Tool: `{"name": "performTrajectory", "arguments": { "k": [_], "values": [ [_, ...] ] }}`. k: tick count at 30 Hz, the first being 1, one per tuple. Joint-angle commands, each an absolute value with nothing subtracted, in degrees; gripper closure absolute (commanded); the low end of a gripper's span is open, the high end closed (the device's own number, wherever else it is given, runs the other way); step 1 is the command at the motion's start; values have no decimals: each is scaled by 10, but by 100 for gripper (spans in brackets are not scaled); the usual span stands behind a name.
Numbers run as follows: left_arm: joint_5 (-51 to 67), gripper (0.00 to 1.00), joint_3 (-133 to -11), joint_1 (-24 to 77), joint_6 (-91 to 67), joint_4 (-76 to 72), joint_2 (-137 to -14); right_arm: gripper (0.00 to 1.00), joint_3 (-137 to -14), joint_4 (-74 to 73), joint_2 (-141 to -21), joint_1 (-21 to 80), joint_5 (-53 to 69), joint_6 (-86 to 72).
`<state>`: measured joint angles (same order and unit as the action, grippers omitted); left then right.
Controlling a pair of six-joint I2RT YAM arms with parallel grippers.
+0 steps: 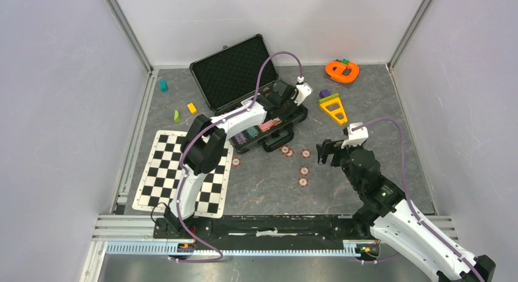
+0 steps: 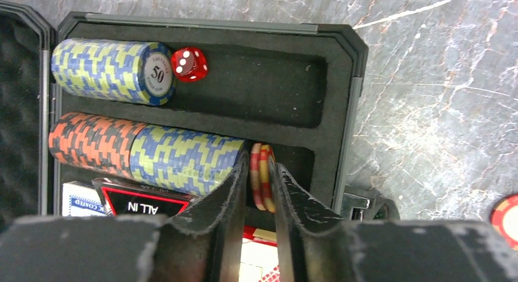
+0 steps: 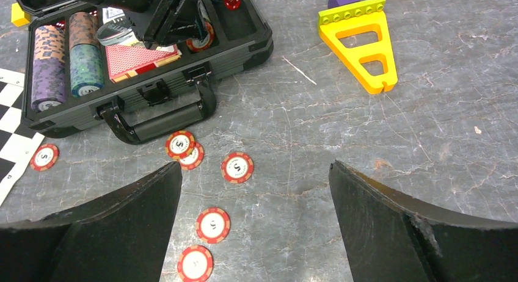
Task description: Pack up texas hold em set
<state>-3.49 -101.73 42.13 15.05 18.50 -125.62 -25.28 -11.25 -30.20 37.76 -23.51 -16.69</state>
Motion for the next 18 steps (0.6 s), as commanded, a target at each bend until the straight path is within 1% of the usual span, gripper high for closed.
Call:
{"name": "performTrajectory", "arguments": {
  "k": [1,6,8,10,11,14,18],
  "values": [
    [-112,75,-1015,417,185,162,-1236,5,-279,-102,-307,379,-224,-171],
    [-156,76,-1016,423,183,158,-1242,5,-279,-103,-308,379,-217,-178],
    [-174,70,-1015,423,177,154,-1241,5,-280,-103,-309,379,-215,-181],
    [-187,59,-1016,424,168,153,-1240,6,-280,-103,-311,379,-211,-183],
    [-195,55,-1014,424,163,152,-1239,6,-280,-103,-312,378,-210,-184],
    [-226,55,-1012,431,145,148,-1235,6,-280,-102,-315,379,-207,-187],
    [-281,60,-1009,442,134,134,-1239,6,-281,-99,-314,379,-204,-189]
  ]
}}
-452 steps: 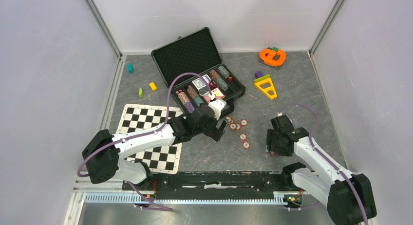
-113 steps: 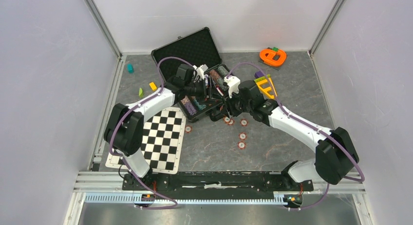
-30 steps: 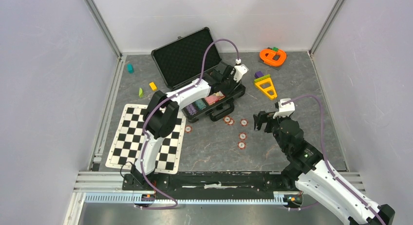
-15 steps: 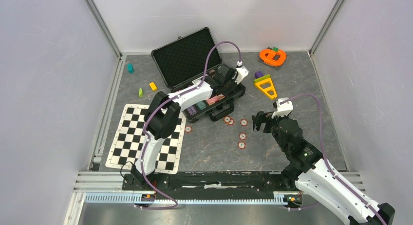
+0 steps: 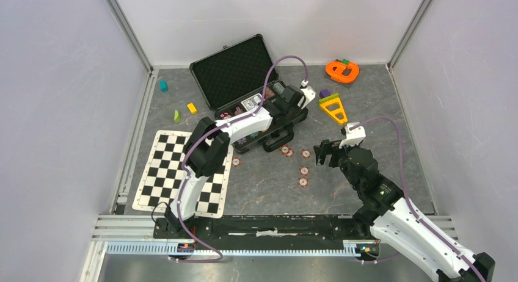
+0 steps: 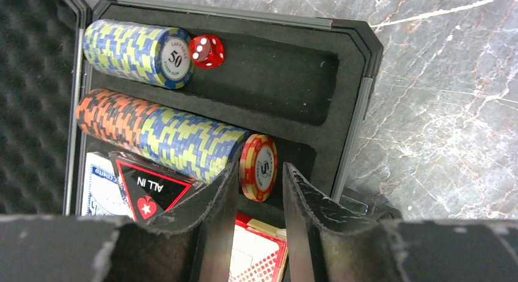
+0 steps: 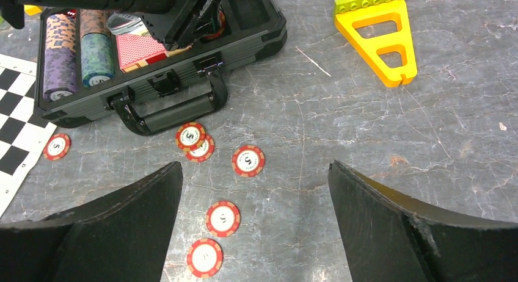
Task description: Pack up texas hold em set
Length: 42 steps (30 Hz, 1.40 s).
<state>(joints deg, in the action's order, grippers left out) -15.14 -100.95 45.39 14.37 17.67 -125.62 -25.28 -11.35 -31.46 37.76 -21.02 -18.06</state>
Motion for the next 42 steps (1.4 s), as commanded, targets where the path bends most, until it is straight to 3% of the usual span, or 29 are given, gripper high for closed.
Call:
{"name": "performTrajectory", "arguments": {
  "k": [1,9,24,42],
  "values": [
    [-290,61,-1009,442,131,134,-1239,6,-281,-100,-315,379,-203,-189],
    [-330,68,-999,443,124,125,-1225,6,-279,-99,-317,379,-198,-191],
    [-397,65,-979,447,119,105,-1203,6,-279,-100,-322,379,-194,-192],
    [-338,69,-926,447,52,117,-1149,7,-276,-102,-323,379,-190,-193]
  ]
}}
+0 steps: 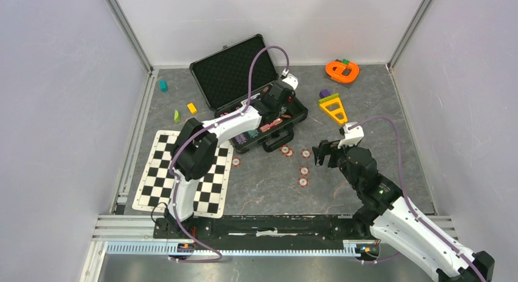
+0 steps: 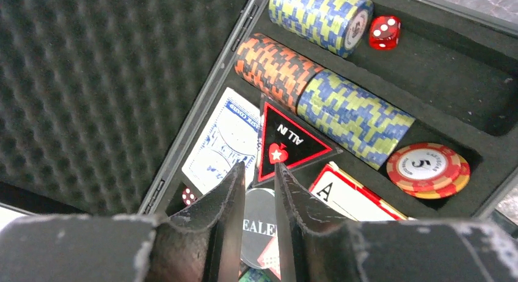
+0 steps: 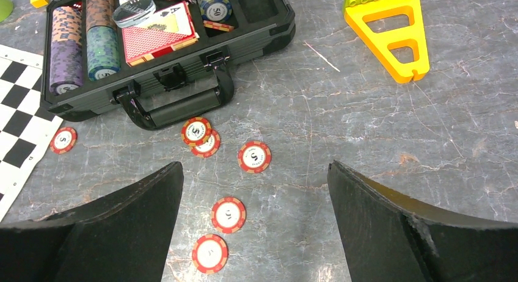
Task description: Pack up texas hold em set
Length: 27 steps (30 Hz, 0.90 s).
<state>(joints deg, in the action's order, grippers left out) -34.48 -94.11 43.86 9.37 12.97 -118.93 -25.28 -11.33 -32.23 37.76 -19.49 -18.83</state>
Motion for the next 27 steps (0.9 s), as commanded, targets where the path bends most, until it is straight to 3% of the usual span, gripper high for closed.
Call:
{"name": "performTrajectory", "arguments": {
  "k": [1,10,12,13,14,27],
  "values": [
    [-329,69,-919,447,45,118,-1140,7,-277,-102,-328,379,-187,-194],
    [-170,55,-849,447,57,115,-1068,12,-301,-126,-389,379,-168,-199],
    [-132,67,-871,446,77,143,-1082,15,-302,-125,-389,379,-166,-202],
    [-83,90,-925,446,82,203,-1114,15,-303,-126,-385,379,-165,-202],
    [-63,96,-943,446,82,219,-1125,15,-302,-126,-383,379,-167,-202],
    [-38,98,-1046,446,111,309,-1216,15,-302,-132,-376,379,-183,-199]
  ]
}}
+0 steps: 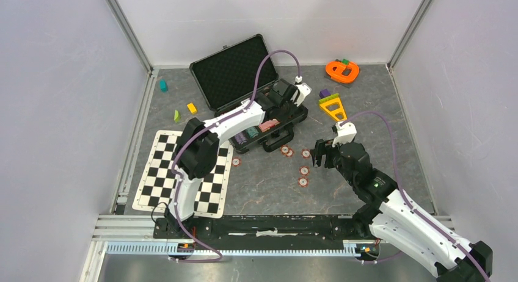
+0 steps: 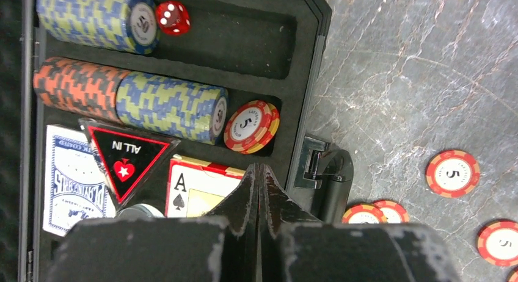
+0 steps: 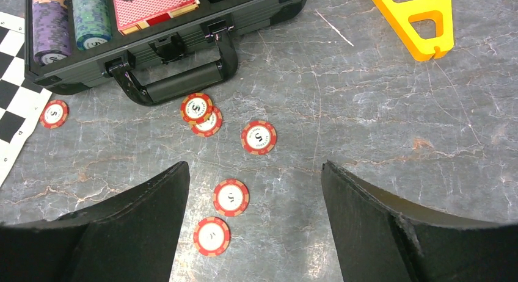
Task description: Pack up texas hold em set
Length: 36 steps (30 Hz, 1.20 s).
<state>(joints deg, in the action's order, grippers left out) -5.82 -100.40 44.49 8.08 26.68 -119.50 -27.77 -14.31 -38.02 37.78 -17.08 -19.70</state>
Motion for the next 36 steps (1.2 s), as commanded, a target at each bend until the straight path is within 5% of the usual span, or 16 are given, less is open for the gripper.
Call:
{"name": "performTrajectory", "arguments": {
  "k": [1,36],
  "values": [
    [-34,98,-1047,446,114,310,-1219,15,-301,-132,-376,379,-184,-198],
    [-125,91,-1044,414,12,205,-1256,15,-301,-128,-382,378,-196,-188]
  ]
}}
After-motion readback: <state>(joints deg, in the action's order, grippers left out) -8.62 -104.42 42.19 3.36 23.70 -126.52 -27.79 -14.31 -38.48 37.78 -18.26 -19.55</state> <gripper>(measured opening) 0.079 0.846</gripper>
